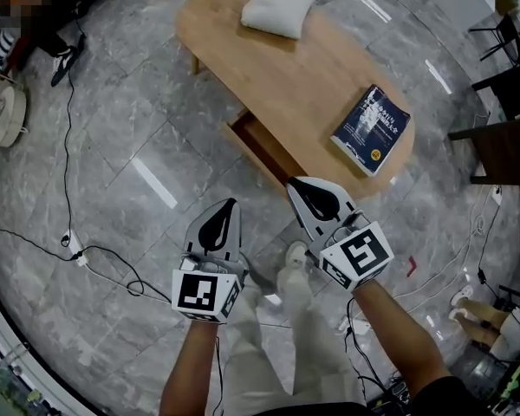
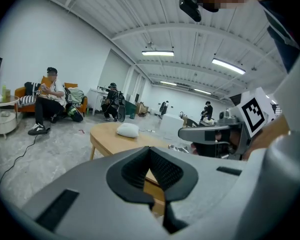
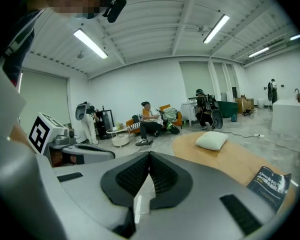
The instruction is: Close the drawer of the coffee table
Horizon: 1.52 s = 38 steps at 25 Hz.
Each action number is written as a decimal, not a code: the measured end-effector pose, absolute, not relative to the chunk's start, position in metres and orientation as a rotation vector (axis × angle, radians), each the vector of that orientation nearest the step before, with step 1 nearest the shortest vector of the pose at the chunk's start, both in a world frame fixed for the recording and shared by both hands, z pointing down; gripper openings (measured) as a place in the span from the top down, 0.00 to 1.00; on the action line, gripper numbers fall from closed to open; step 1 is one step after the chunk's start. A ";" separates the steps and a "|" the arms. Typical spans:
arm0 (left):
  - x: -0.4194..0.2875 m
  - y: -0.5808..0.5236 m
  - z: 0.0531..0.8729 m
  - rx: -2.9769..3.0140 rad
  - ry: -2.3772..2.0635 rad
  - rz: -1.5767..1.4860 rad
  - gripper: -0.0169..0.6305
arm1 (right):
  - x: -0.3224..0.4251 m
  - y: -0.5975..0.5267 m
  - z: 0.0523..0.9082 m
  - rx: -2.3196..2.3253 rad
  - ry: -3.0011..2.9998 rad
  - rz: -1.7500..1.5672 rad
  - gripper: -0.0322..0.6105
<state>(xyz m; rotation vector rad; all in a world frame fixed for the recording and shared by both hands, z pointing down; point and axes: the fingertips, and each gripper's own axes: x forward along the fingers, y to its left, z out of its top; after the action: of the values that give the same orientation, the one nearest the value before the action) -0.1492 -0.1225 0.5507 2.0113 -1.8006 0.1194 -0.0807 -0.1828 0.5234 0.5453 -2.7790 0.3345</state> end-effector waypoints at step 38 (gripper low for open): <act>-0.112 -0.136 0.714 2.039 -1.602 0.128 0.97 | -0.057 -0.192 0.669 0.694 -2.624 0.591 0.93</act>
<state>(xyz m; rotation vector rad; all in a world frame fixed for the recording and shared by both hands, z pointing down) -0.1123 -0.1362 0.7142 2.0386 -1.6021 0.1279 -0.0567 -0.1920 0.6690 0.6944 -2.6245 0.5915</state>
